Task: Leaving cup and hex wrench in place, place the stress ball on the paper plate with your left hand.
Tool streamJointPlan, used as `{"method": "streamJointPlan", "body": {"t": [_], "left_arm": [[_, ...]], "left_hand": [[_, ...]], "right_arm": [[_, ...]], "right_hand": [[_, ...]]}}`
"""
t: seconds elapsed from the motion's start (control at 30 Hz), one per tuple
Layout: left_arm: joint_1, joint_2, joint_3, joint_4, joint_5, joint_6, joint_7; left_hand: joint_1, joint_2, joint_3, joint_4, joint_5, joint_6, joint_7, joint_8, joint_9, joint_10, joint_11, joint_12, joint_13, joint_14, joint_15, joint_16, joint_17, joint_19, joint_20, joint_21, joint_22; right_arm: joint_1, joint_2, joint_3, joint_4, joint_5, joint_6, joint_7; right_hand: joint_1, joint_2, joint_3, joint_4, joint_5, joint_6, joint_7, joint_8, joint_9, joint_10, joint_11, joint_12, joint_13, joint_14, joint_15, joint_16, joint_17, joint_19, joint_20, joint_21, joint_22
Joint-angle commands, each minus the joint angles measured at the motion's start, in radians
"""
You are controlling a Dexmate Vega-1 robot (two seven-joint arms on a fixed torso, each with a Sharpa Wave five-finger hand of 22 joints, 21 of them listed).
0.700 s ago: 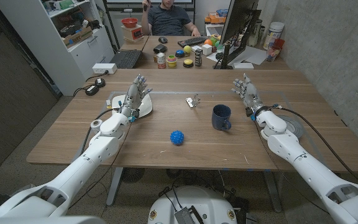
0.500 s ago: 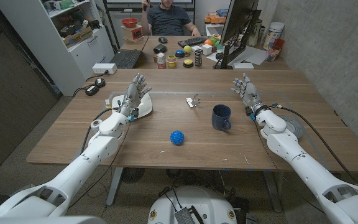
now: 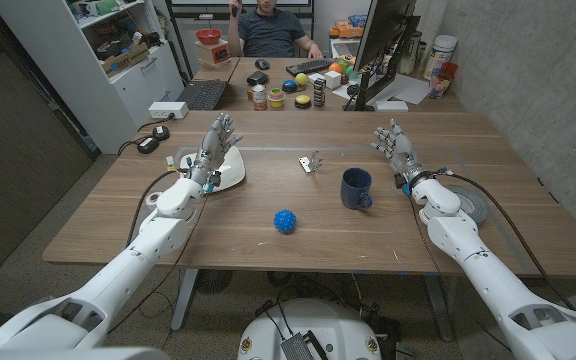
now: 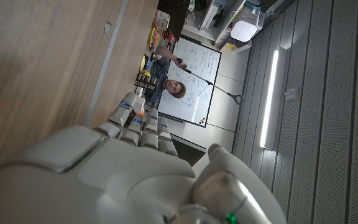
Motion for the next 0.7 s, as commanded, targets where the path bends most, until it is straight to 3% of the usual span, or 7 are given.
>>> {"method": "streamJointPlan", "body": {"t": [0.03,0.23,0.43,0.7], "left_arm": [[-0.035,0.013,0.021,0.032,0.136,-0.132,-0.027],[-0.056,0.025,0.029,0.035,0.219,-0.205,-0.034],[-0.062,0.038,0.031,0.015,0.284,-0.260,-0.044],[-0.077,0.056,0.029,0.014,0.390,-0.356,-0.059]], "left_hand": [[0.036,0.012,0.014,-0.021,0.007,0.020,-0.008,0.011,0.002,0.023,0.001,0.009,0.001,0.016,-0.100,0.005,0.001,0.013,-0.118,-0.011,0.003],[0.058,0.015,0.024,-0.029,0.008,0.054,-0.021,0.020,0.003,0.056,-0.003,0.015,0.001,0.039,-0.093,0.010,0.003,0.031,-0.111,-0.016,0.003],[0.072,0.001,0.023,-0.035,0.007,0.092,-0.046,0.027,0.004,0.076,-0.013,0.015,0.002,0.065,-0.067,0.013,0.005,0.028,-0.043,-0.029,0.004],[0.083,-0.019,0.018,-0.044,0.006,0.104,-0.061,0.028,0.005,0.077,-0.013,0.012,0.003,0.074,-0.063,0.011,0.005,0.027,-0.017,-0.038,0.005]], "right_arm": [[-0.031,0.039,0.061,-0.025,-0.053,0.012,0.029],[-0.047,0.038,0.075,-0.046,-0.065,0.026,0.033],[-0.066,0.041,0.093,-0.062,-0.066,0.050,0.034],[-0.099,0.044,0.118,-0.088,-0.065,0.083,0.023]], "right_hand": [[0.002,0.063,0.003,0.000,0.007,-0.001,0.007,0.005,0.005,0.010,0.000,0.005,0.001,0.007,-0.001,0.004,0.004,0.006,-0.059,-0.006,0.002],[0.002,0.064,0.002,0.000,0.007,-0.001,0.006,0.005,0.005,0.010,0.000,0.005,0.001,0.008,-0.001,0.004,0.003,0.008,-0.059,-0.008,0.002],[0.003,0.064,0.002,0.000,0.007,-0.001,0.007,0.005,0.005,0.011,0.000,0.005,0.001,0.008,-0.001,0.004,0.003,0.009,-0.059,-0.010,0.002],[0.004,0.066,0.002,0.000,0.008,-0.001,0.005,0.005,0.005,0.010,-0.001,0.005,0.001,0.009,-0.002,0.004,0.003,0.010,-0.059,-0.014,0.002]]}}
